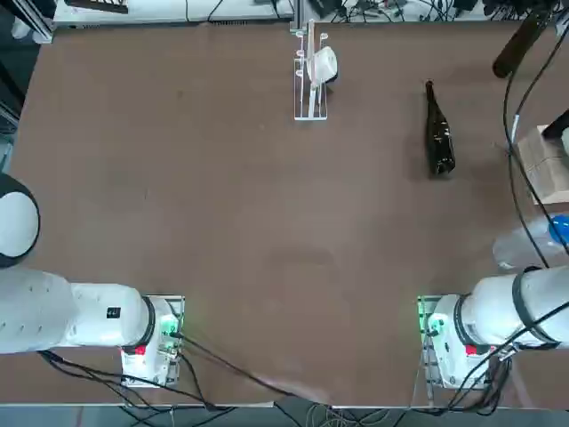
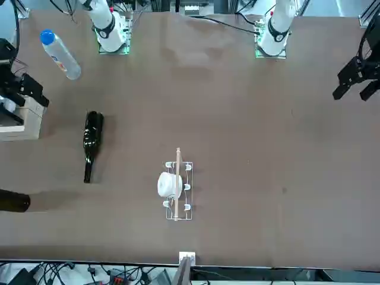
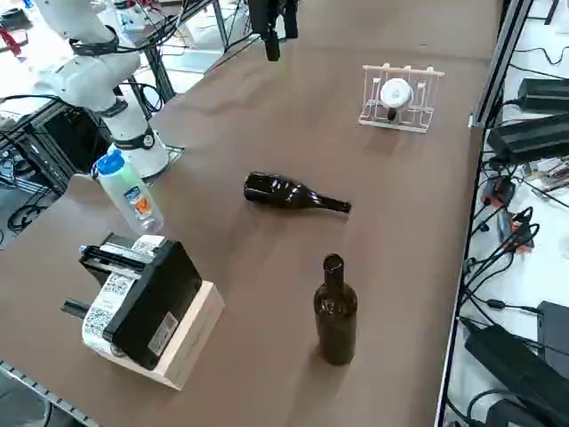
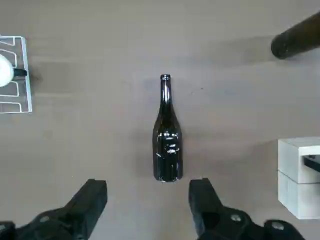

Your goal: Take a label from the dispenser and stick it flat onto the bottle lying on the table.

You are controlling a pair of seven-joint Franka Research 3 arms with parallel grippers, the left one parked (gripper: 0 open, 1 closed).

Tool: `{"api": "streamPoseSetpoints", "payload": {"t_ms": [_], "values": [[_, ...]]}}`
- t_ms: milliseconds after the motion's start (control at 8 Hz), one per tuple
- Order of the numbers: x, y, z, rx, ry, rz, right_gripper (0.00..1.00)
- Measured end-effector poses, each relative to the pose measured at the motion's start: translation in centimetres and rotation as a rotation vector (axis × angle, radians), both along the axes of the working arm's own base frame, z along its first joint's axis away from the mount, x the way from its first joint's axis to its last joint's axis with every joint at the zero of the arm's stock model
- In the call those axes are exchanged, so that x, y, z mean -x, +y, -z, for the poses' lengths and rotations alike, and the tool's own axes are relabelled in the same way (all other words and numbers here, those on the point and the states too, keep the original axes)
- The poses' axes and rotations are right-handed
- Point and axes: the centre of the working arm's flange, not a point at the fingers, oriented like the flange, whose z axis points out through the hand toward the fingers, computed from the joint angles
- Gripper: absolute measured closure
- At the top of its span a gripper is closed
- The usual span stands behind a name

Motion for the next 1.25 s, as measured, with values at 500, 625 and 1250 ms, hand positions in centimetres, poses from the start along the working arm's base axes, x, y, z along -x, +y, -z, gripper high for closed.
{"api": "streamPoseSetpoints", "payload": {"t_ms": [500, 625, 1250], "values": [[0.0, 0.3, 0.0, 0.002, -0.001, -0.005, 0.0], [0.0, 0.2, 0.0, 0.016, -0.001, -0.006, 0.0], [-0.3, 1.5, 5.4, 0.398, 0.082, 0.055, 0.0]]}}
